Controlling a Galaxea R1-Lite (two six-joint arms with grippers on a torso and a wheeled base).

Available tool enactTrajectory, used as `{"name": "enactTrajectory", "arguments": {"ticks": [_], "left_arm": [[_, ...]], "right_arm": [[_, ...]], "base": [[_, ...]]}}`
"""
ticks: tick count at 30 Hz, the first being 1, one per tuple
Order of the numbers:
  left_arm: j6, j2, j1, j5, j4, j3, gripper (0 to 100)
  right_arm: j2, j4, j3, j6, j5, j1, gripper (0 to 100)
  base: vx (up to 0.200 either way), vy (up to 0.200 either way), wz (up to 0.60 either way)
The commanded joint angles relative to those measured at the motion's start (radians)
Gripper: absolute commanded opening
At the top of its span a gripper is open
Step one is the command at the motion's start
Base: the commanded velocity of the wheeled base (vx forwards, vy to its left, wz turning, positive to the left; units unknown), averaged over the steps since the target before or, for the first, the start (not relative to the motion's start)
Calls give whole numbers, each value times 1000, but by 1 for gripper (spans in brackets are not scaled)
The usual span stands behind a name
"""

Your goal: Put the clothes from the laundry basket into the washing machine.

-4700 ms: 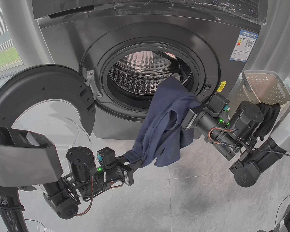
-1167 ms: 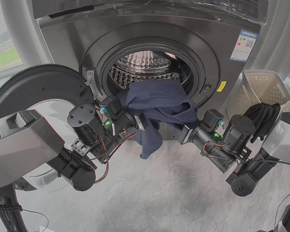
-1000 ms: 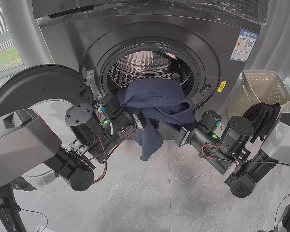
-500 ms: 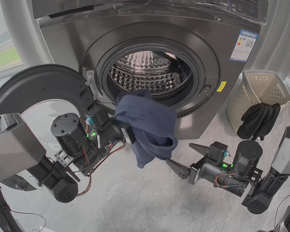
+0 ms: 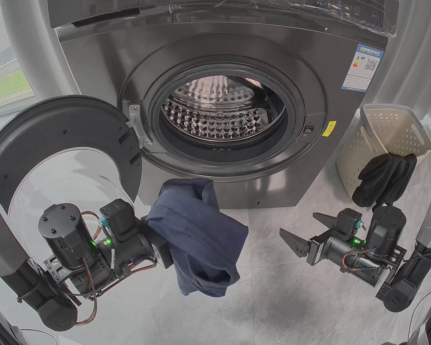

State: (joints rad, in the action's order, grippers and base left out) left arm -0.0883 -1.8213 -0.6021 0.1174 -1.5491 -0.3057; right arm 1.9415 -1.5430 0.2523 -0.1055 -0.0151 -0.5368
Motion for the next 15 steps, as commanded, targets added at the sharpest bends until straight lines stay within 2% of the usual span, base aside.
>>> {"name": "enactTrajectory", "arguments": {"ticks": [1, 6, 15], "left_arm": [[10, 5, -16, -1, 0, 13, 0], [32, -13, -21, -1, -2, 0, 0], [35, -20, -39, 1, -2, 0, 0]], "right_arm": [[-7, 0, 2, -2, -3, 14, 100], [-9, 0, -2, -5, -3, 12, 100], [-10, 0, -10, -16, -3, 5, 100]], "base": [[0, 0, 0], [0, 0, 0], [200, 0, 0]]}}
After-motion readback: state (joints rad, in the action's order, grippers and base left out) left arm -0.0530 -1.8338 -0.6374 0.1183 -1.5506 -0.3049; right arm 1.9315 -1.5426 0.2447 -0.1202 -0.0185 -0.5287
